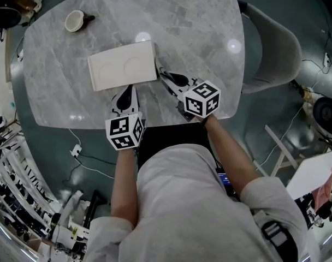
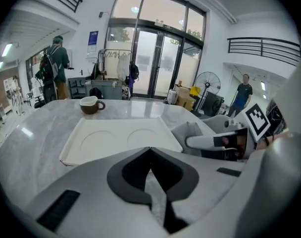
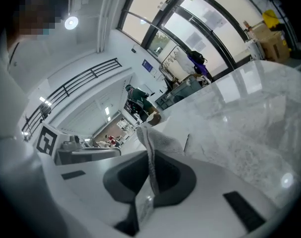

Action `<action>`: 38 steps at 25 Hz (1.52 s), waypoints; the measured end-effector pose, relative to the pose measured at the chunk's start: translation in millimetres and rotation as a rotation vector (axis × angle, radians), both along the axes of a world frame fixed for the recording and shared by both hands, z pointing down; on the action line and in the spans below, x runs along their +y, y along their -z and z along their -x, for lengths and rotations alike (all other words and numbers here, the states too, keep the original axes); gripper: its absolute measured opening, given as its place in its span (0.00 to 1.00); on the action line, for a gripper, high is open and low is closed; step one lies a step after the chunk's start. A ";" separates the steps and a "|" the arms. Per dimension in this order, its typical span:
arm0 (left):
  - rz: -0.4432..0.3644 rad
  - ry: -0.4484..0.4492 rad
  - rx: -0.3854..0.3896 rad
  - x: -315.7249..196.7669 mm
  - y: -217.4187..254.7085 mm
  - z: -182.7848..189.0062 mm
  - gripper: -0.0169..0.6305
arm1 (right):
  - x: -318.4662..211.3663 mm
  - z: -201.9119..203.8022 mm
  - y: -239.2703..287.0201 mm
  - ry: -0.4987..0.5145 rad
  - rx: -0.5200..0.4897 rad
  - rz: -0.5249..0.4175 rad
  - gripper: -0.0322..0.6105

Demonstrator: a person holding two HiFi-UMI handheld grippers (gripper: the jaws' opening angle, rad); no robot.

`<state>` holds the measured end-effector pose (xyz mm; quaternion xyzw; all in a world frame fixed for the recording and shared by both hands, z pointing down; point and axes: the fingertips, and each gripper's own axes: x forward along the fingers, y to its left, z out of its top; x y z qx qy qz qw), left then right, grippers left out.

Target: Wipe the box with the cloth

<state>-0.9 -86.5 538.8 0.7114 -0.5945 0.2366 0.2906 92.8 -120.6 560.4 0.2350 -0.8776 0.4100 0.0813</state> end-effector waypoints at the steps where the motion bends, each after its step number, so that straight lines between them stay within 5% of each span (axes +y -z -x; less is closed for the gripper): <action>1: -0.004 0.005 0.002 1.7 0.2 3.0 0.06 | 2.3 -0.3 0.6 -0.014 0.022 -0.020 0.10; 18: -0.010 0.139 0.038 78.4 -28.4 85.8 0.06 | 38.1 56.4 -50.0 -0.025 0.463 -0.226 0.10; 38: -0.030 0.254 0.041 96.5 -49.3 151.0 0.06 | 48.8 113.3 -54.7 -0.010 0.438 -0.143 0.10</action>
